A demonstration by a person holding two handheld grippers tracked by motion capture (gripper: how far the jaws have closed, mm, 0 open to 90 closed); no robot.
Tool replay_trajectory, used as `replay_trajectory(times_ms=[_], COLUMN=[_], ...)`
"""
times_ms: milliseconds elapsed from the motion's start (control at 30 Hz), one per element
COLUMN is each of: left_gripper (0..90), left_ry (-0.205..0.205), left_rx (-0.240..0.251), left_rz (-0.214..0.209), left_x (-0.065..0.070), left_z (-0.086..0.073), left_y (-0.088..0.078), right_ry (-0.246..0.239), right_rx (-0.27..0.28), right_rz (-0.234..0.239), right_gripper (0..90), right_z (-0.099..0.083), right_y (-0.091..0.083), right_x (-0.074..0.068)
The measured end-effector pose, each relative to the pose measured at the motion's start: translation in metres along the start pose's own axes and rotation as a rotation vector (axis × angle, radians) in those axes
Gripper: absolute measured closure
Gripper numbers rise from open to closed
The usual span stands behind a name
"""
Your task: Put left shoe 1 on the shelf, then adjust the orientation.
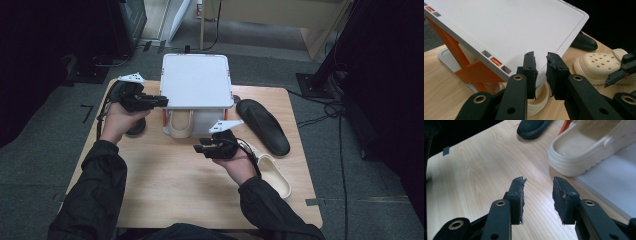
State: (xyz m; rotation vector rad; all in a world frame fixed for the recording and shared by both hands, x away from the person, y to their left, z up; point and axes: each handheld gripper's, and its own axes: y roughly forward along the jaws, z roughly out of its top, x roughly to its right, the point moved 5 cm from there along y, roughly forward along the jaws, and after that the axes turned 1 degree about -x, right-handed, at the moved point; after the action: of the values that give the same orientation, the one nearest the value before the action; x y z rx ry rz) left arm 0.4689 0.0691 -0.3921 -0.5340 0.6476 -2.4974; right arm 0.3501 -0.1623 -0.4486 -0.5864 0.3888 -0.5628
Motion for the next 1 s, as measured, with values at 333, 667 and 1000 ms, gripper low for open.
replay_trajectory(times_ms=[333, 667, 1000], left_gripper=[77.7, 77.7, 77.5], left_ry=[0.000, 0.000, 0.005], left_rx=[0.001, 0.005, 0.015], left_rz=[0.002, 0.003, 0.013], left_x=[0.000, 0.000, 0.001], left_z=[0.000, 0.000, -0.001], left_y=[0.000, 0.000, 0.000], right_ry=[0.050, 0.077, 0.071], right_rx=[0.032, 0.036, 0.039], right_rz=[-0.025, -0.066, -0.126], right_gripper=[66.4, 71.1, 75.1], right_z=[-0.025, -0.047, -0.071], right_y=[-0.046, -0.072, -0.102], right_x=[0.018, 0.033, 0.042])
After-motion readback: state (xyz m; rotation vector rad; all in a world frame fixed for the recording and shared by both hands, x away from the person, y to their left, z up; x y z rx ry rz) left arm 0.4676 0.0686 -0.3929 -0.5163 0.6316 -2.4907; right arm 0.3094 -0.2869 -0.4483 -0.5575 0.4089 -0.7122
